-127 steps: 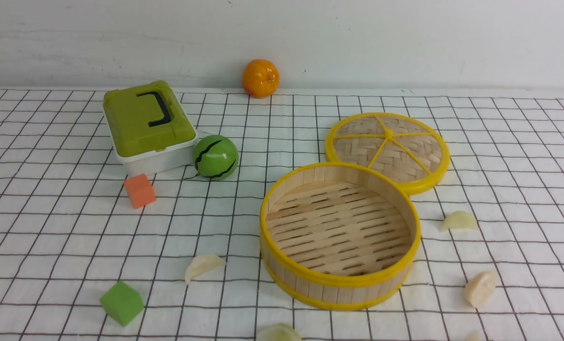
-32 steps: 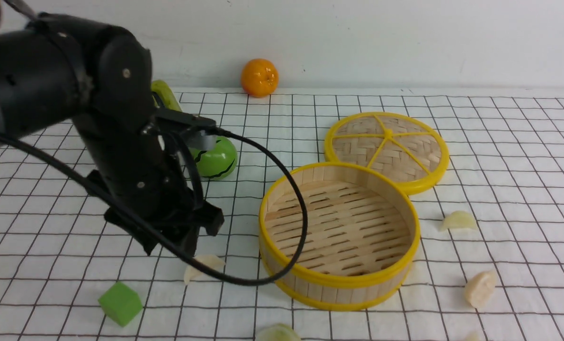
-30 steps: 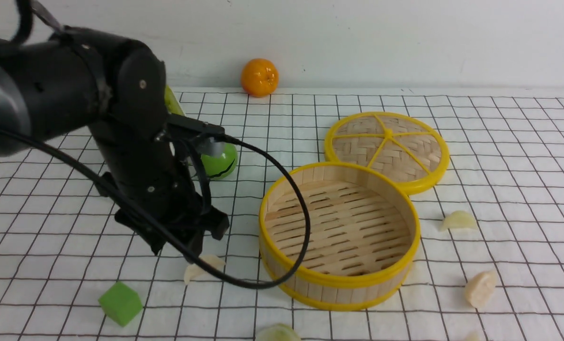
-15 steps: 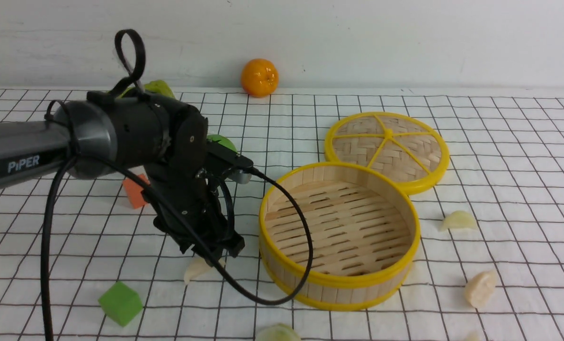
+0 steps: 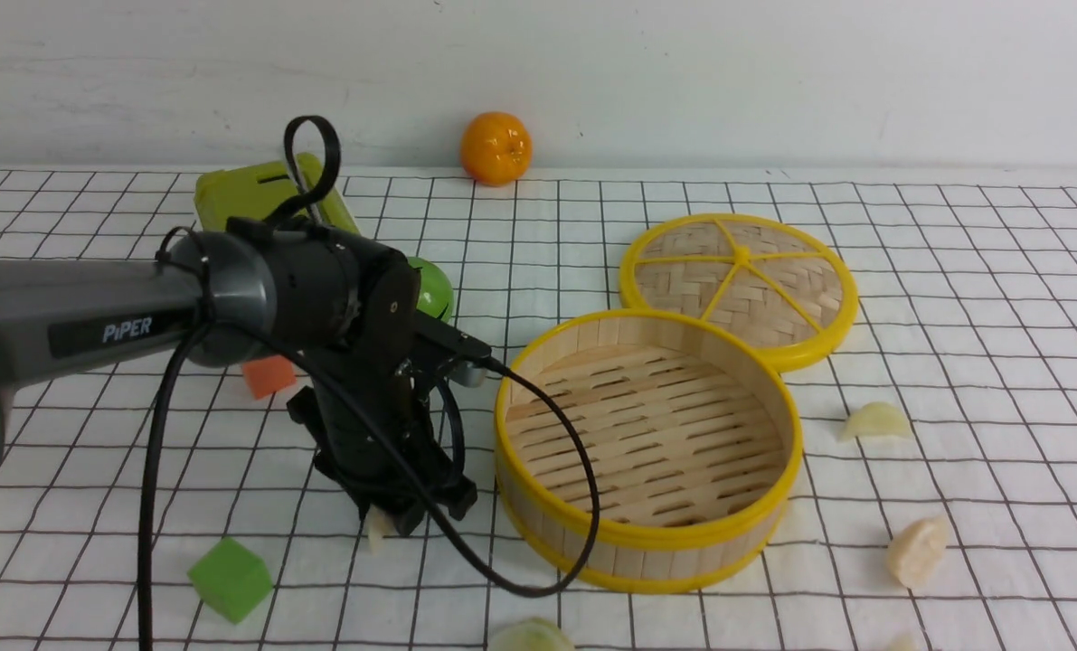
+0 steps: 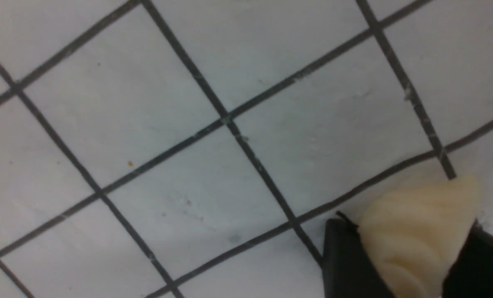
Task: Put the dumplings into the steamer on the table with the white tablecloth.
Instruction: 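Reach for and grasp a dumpling on the table with the left gripper, then place the dumpling into the bamboo steamer basket with the left gripper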
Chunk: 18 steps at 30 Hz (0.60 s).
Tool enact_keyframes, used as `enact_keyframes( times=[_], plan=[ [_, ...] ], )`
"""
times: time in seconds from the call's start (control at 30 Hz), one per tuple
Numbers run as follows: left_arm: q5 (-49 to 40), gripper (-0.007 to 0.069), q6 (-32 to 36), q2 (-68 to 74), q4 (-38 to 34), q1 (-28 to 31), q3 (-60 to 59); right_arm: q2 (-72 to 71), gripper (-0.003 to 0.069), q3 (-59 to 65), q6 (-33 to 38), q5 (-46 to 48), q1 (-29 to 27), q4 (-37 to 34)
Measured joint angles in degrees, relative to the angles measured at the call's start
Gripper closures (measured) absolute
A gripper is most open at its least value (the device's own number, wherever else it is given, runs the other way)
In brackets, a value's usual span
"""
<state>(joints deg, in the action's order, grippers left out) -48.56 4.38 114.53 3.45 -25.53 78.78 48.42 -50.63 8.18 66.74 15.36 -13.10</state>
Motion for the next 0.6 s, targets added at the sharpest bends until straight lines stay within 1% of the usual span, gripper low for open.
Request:
enact_keyframes(
  times=[0.03, 0.07, 0.1, 0.2, 0.23, 0.27, 0.33, 0.4, 0.43, 0.5, 0.6],
  plan=[
    [-0.62, 0.0424, -0.88, -0.06, 0.0, 0.0, 0.29, 0.0, 0.0589, 0.0, 0.0, 0.0, 0.0, 0.0],
    [-1.61, 0.0431, -1.32, -0.26, 0.0, 0.0, 0.72, 0.0, 0.0589, 0.0, 0.0, 0.0, 0.0, 0.0],
    [-1.86, 0.0431, -1.41, -0.35, 0.0, 0.0, 0.82, 0.0, 0.0589, 0.0, 0.0, 0.0, 0.0, 0.0],
    [-6.99, 0.0426, -2.2, -1.88, -0.48, 0.0, 4.93, 0.0, 0.0587, 0.0, 0.0, 0.0, 0.0, 0.0],
    [-8.91, 0.0426, -2.82, -2.7, -1.42, -0.14, 7.94, 0.0, 0.0587, 0.0, 0.0, 0.0, 0.0, 0.0],
    [-9.24, 0.0426, -2.82, -2.85, -1.59, -0.13, 7.94, 0.0, 0.0587, 0.0, 0.0, 0.0, 0.0, 0.0],
    [-13.08, 0.0426, -3.9, -4.3, -4.97, -0.94, 16.17, 0.0, 0.0583, 0.0, 0.0, -0.19, 0.0, 0.0],
    [-14.93, 0.0426, -4.38, -4.54, -8.33, -2.33, 22.94, 0.0, 0.0581, 0.0, 0.0, -0.21, 0.0, -0.21],
    [-14.93, 0.0426, -4.38, -4.54, -8.65, -2.52, 23.63, 0.0, 0.0581, 0.0, 0.0, -0.21, 0.0, -0.21],
    [-15.97, 0.0426, -4.8, -4.01, -11.48, -5.04, 30.78, 0.0, 0.0577, 0.0, 0.0, -0.02, 0.0, -0.63],
    [-16.84, 0.0426, -8.32, -0.83, -12.2, -9.04, 40.09, 0.0, 0.0573, 0.0, 0.0, 2.2, 0.0, -2.4]
  ],
)
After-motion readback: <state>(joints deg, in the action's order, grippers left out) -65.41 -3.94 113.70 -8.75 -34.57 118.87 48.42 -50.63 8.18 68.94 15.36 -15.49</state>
